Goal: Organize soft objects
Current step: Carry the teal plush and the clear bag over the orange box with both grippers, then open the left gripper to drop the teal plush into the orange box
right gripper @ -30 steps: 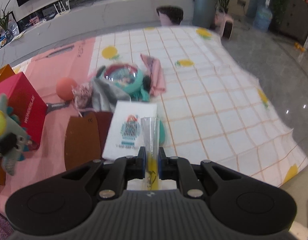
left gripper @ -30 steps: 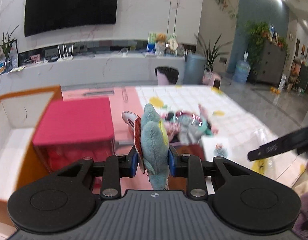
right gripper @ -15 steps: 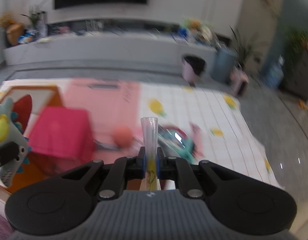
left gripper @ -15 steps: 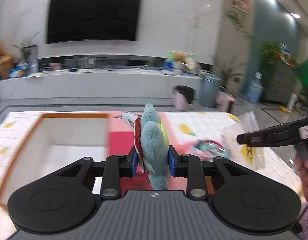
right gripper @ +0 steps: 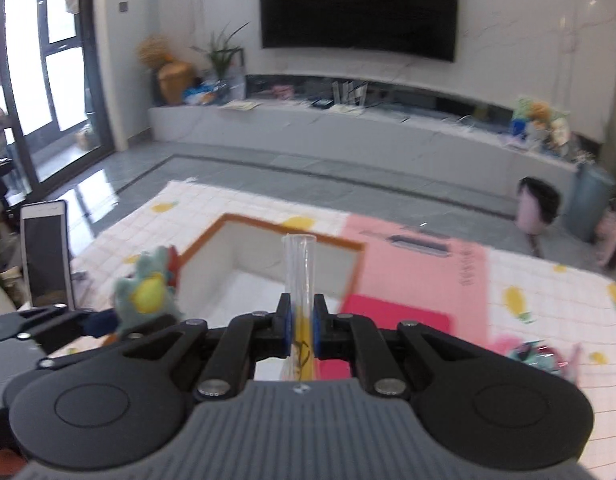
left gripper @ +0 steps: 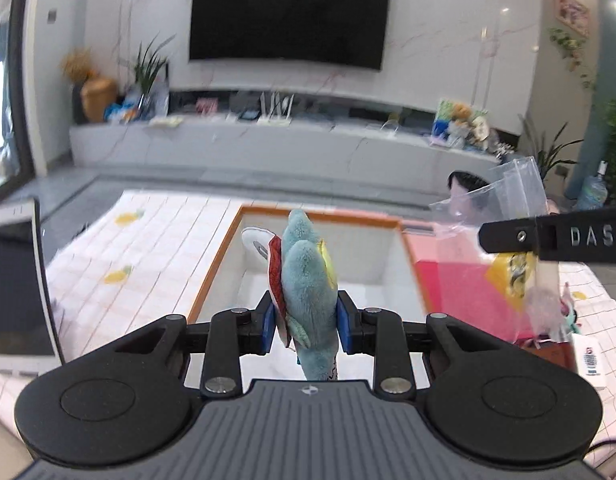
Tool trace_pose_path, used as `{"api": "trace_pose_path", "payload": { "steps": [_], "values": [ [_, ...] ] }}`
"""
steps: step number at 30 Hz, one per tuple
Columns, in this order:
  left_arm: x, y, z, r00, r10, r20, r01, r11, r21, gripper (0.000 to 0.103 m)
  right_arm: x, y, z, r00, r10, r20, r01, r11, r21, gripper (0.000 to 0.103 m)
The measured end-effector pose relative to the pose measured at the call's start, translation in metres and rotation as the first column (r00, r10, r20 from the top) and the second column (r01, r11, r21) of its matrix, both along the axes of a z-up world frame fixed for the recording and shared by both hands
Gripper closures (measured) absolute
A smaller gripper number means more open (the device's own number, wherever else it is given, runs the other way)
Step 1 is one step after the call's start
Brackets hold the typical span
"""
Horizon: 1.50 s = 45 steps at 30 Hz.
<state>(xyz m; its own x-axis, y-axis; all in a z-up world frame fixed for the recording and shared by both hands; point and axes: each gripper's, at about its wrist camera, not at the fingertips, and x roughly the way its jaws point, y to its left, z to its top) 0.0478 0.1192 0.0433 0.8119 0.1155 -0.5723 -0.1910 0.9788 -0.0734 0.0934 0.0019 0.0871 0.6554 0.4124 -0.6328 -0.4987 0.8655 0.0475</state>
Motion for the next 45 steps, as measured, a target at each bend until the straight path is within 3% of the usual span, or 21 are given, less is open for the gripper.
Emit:
{"api": "trace_pose_path", "payload": {
  "steps": [5, 11, 23, 27, 30, 32, 35, 38, 41, 45],
  "values": [
    [0.001, 0.016, -0.012, 0.999, 0.018, -0.039, -0.016, 0.999, 0.032, 0.069, 0.009, 0.022, -0.036, 0.996, 0.062, -0.066, -0.059, 0.998, 0.034, 0.096],
    [0.005, 0.038, -0.028, 0.994, 0.067, -0.092, -0.068, 0.998, -0.012, 0.069, 0.024, 0.035, -0.083, 0.983, 0.107, -0.152, -0.091, 0.99, 0.109, 0.096],
    [0.023, 0.053, -0.06, 0.955, 0.069, -0.287, -0.101, 0.99, -0.096, 0.069, 0.03, 0.024, -0.118, 0.97, 0.1, -0.223, -0.07, 0.988, 0.14, 0.096],
    [0.016, 0.06, -0.055, 0.972, -0.03, -0.234, -0.026, 0.971, -0.236, 0.069, 0.03, 0.022, -0.119, 0.96, 0.122, -0.251, -0.074, 0.979, 0.192, 0.096],
    [0.017, 0.071, -0.059, 0.975, -0.074, -0.209, -0.01, 0.928, -0.372, 0.069, 0.031, 0.023, -0.119, 0.967, 0.103, -0.234, -0.063, 0.983, 0.174, 0.096],
    [0.022, 0.081, -0.069, 0.963, -0.068, -0.261, -0.053, 0.901, -0.43, 0.068, 0.03, 0.022, -0.12, 0.968, 0.091, -0.234, -0.053, 0.985, 0.164, 0.096],
    [0.03, 0.081, -0.079, 0.929, 0.014, -0.37, -0.136, 0.942, -0.306, 0.065, 0.029, 0.023, -0.12, 0.969, 0.077, -0.235, -0.042, 0.988, 0.148, 0.096],
    [0.031, 0.067, -0.079, 0.913, 0.023, -0.408, -0.116, 0.972, -0.205, 0.046, 0.028, 0.025, -0.119, 0.972, 0.059, -0.23, -0.026, 0.989, 0.142, 0.096],
    [0.027, 0.056, -0.072, 0.923, 0.029, -0.383, -0.099, 0.982, -0.164, 0.038, 0.027, 0.027, -0.119, 0.974, 0.063, -0.216, -0.037, 0.992, 0.121, 0.096],
    [0.013, 0.052, -0.05, 0.964, 0.067, -0.256, -0.098, 0.989, -0.11, 0.022, 0.025, 0.03, -0.118, 0.975, 0.07, -0.213, -0.047, 0.993, 0.112, 0.097]
  ]
}}
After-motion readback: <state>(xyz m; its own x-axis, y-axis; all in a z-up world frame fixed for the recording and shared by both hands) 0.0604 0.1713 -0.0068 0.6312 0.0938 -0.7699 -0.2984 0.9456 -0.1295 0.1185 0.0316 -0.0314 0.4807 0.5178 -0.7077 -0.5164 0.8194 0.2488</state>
